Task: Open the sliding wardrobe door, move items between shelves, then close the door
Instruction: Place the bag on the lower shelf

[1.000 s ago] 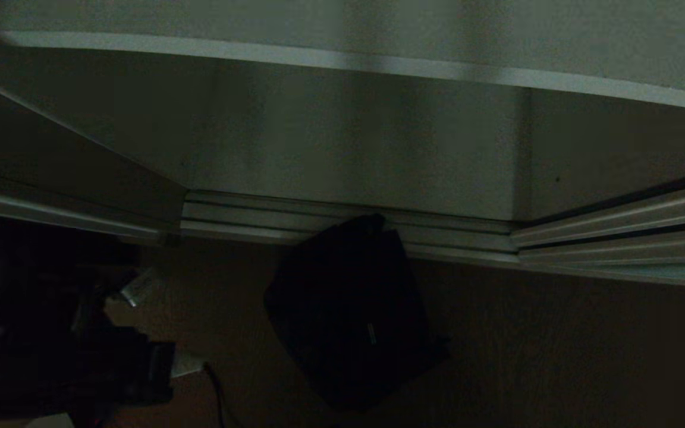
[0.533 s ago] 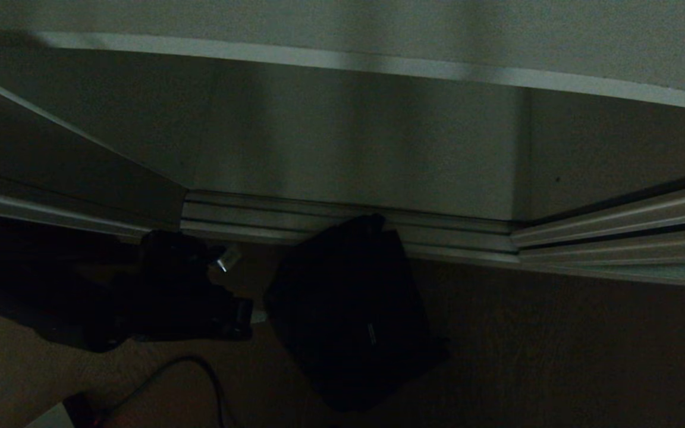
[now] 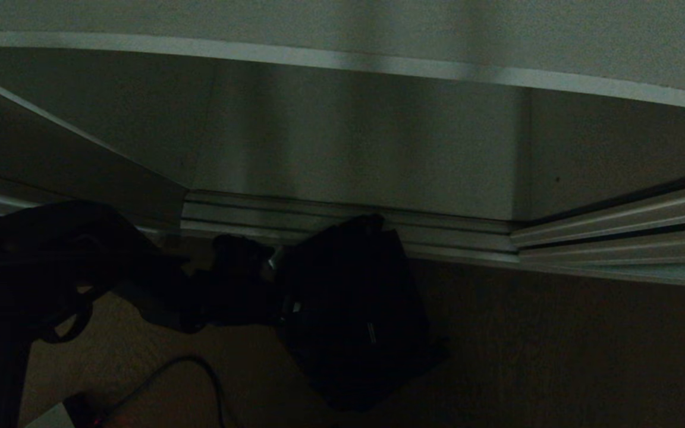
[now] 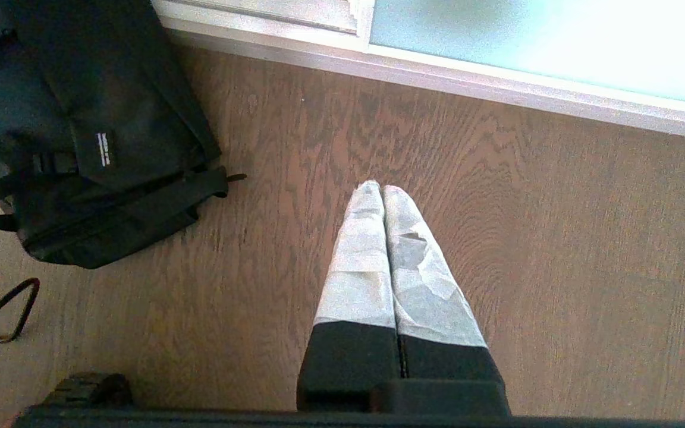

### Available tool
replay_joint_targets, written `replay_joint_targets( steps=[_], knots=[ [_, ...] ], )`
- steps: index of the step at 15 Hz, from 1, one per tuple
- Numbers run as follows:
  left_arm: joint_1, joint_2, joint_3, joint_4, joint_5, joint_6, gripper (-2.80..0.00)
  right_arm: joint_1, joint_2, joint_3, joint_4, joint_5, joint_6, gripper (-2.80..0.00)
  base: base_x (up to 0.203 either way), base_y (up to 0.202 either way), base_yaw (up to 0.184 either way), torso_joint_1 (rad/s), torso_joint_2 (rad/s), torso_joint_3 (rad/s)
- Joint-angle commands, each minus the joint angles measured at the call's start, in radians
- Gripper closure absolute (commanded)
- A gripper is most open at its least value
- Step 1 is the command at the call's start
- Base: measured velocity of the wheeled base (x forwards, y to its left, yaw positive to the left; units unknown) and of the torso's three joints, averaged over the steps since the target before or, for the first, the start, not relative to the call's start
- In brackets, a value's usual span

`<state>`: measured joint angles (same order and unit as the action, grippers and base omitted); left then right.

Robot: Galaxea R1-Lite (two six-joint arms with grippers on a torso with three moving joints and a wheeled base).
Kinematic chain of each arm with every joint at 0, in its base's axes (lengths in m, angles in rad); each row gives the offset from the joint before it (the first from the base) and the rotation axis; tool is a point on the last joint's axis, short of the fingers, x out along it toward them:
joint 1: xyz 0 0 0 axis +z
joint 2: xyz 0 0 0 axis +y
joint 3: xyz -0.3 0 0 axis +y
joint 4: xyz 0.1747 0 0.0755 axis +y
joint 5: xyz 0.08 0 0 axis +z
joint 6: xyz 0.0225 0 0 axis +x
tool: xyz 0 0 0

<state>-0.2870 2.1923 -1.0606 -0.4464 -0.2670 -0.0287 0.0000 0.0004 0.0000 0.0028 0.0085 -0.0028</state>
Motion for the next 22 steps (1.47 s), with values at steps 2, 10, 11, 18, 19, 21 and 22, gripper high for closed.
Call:
replay_joint_targets(
  steps=[2, 10, 11, 18, 19, 21, 22],
  knots=[
    [-0.011, 0.016, -0.055, -0.010, 0.010, -0.034, -2.80, 0.000, 0.000, 0.000, 0.000, 0.001, 0.000, 0.00, 0.000, 0.000, 0.000, 0.000, 0.00, 0.000],
    [-0.002, -0.263, 0.096, 0.148, 0.106, -0.028, -2.80, 0.000, 0.000, 0.000, 0.000, 0.001, 0.000, 0.00, 0.000, 0.000, 0.000, 0.000, 0.00, 0.000],
    [-0.001, -0.257, 0.111, 0.161, 0.122, -0.010, -2.80, 0.000, 0.000, 0.000, 0.000, 0.001, 0.000, 0.00, 0.000, 0.000, 0.000, 0.000, 0.00, 0.000],
    [-0.003, -0.101, 0.109, 0.106, 0.137, -0.013, -2.80, 0.000, 0.000, 0.000, 0.000, 0.001, 0.000, 0.00, 0.000, 0.000, 0.000, 0.000, 0.00, 0.000],
    [-0.003, -0.071, 0.104, 0.060, 0.139, -0.011, -2.80, 0.000, 0.000, 0.000, 0.000, 0.001, 0.000, 0.00, 0.000, 0.000, 0.000, 0.000, 0.00, 0.000],
    [-0.003, -0.032, 0.086, 0.000, 0.178, -0.008, -2.80, 0.000, 0.000, 0.000, 0.000, 0.001, 0.000, 0.00, 0.000, 0.000, 0.000, 0.000, 0.00, 0.000],
    [-0.001, -0.028, 0.080, -0.004, 0.182, -0.006, -2.80, 0.000, 0.000, 0.000, 0.000, 0.001, 0.000, 0.00, 0.000, 0.000, 0.000, 0.000, 0.00, 0.000]
  ],
)
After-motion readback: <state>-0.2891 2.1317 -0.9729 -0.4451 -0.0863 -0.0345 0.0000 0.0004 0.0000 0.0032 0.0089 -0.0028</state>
